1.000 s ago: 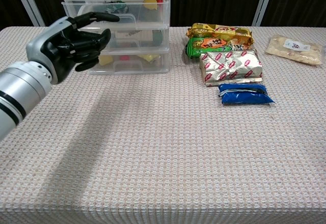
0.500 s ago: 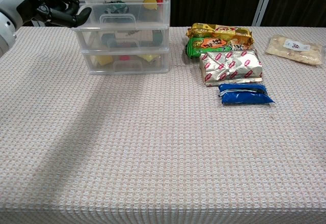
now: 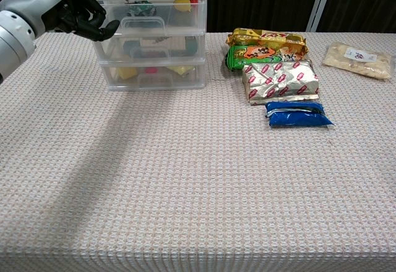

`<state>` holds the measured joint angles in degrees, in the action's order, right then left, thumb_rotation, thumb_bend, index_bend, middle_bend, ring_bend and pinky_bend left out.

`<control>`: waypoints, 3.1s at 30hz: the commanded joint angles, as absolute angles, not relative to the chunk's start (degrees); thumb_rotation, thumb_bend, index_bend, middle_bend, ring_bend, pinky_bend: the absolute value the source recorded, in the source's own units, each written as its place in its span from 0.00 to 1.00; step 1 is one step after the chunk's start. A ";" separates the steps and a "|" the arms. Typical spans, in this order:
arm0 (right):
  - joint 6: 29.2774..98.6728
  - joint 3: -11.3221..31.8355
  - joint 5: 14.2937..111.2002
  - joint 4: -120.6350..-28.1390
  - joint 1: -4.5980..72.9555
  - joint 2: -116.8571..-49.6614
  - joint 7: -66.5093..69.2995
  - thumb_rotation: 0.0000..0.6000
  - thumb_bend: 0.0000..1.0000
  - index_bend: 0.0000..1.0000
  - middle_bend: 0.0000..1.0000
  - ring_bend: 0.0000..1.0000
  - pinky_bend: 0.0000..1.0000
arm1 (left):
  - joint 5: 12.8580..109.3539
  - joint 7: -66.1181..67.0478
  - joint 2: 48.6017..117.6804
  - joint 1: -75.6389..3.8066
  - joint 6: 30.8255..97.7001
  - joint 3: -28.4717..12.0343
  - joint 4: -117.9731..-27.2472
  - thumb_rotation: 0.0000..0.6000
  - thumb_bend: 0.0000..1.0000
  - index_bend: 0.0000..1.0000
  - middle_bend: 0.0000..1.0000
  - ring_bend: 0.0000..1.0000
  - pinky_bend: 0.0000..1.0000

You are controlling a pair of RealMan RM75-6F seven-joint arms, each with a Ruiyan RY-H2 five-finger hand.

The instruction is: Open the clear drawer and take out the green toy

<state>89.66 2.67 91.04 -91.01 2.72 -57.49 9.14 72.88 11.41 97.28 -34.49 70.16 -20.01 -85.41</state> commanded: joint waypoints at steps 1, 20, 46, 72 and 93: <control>89.62 2.66 91.00 -90.94 2.70 -57.52 9.16 1.00 0.18 0.00 0.00 0.00 0.00 | 71.90 12.84 96.91 -35.03 69.36 -19.62 -85.32 1.00 0.42 0.28 0.86 1.00 1.00; 89.20 2.90 90.71 -90.96 2.89 -57.36 9.25 1.00 0.18 0.00 0.00 0.00 0.00 | 69.52 7.44 89.46 -34.83 64.63 -17.72 -94.64 1.00 0.42 0.41 0.86 1.00 1.00; 89.92 2.69 91.20 -91.65 2.48 -57.26 8.85 1.00 0.18 0.00 0.00 0.00 0.00 | 74.59 1.99 80.44 -32.04 62.76 -9.75 -107.99 1.00 0.42 0.41 0.86 1.00 1.00; 90.40 2.68 91.26 -90.32 2.15 -57.26 10.62 1.00 0.18 0.00 0.00 0.00 0.00 | 84.18 13.11 66.68 -31.35 67.28 -8.21 -115.94 1.00 0.33 0.26 0.84 0.99 1.00; 90.69 2.48 90.83 -92.01 1.37 -56.76 8.57 1.00 0.18 0.00 0.00 0.00 0.00 | 79.31 34.09 70.34 -48.89 50.67 -13.26 -96.06 1.00 0.17 0.29 0.84 0.95 1.00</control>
